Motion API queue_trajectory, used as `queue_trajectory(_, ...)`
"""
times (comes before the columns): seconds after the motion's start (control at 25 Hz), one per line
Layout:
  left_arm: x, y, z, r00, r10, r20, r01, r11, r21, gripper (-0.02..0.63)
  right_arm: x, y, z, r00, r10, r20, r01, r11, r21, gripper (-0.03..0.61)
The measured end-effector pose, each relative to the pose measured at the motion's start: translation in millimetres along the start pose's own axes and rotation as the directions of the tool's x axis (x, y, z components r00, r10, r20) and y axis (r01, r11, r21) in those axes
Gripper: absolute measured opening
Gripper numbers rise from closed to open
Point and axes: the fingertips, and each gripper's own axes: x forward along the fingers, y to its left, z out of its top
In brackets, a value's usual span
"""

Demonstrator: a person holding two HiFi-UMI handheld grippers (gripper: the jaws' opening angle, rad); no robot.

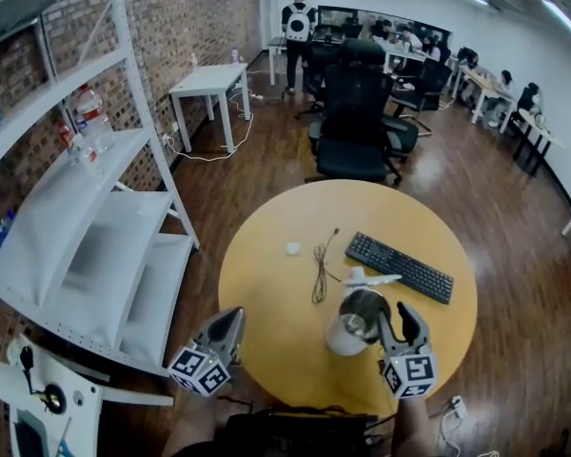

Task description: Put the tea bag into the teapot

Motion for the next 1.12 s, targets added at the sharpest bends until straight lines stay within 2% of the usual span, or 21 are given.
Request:
queue_trajectory(0.24, 4, 4, 6, 1.0, -0.018, 0.015, 0.018, 1.0, 0.002, -0.006, -34, -30, 0, 0.994, -0.104, 0.038, 0.102, 0.994, 0.04, 0.184)
queue_trajectory(0.44, 8, 4, 11, 0.999, -0.047, 0.028, 0.047, 0.999, 0.0, -0.006, -67, -55, -1, 0.975, -0.209, 0.083, 0.193, 0.968, 0.162, 0.15)
queue_trajectory(0.64, 7, 9, 12, 0.998, -0.044, 0.04, 0.045, 0.999, -0.012, -0.006, -102, -65, -2, 0.955, -0.281, 0.09, 0.266, 0.952, 0.154, 0.149)
queue_trajectory(0.76, 8, 0, 13, 0.997, -0.065, 0.03, 0.065, 0.998, 0.011, -0.007, -132, -79, -11, 0.934, -0.35, 0.073, 0.333, 0.926, 0.177, 0.134)
queue_trajectory(0.88, 7, -2, 12, 0.997, -0.078, 0.028, 0.077, 0.996, 0.044, -0.006, -150, -85, -23, 0.919, -0.389, 0.062, 0.37, 0.907, 0.203, 0.085)
queue_trajectory(1.0, 5, -1, 11, 0.997, -0.078, 0.024, 0.077, 0.995, 0.061, -0.006, -153, -77, -26, 0.915, -0.399, 0.059, 0.381, 0.903, 0.2, 0.027)
queue_trajectory(1.12, 1, 0, 9, 0.996, -0.087, 0.007, 0.087, 0.994, 0.065, -0.006, -152, -65, -24, 0.913, -0.405, 0.052, 0.391, 0.904, 0.171, 0.012)
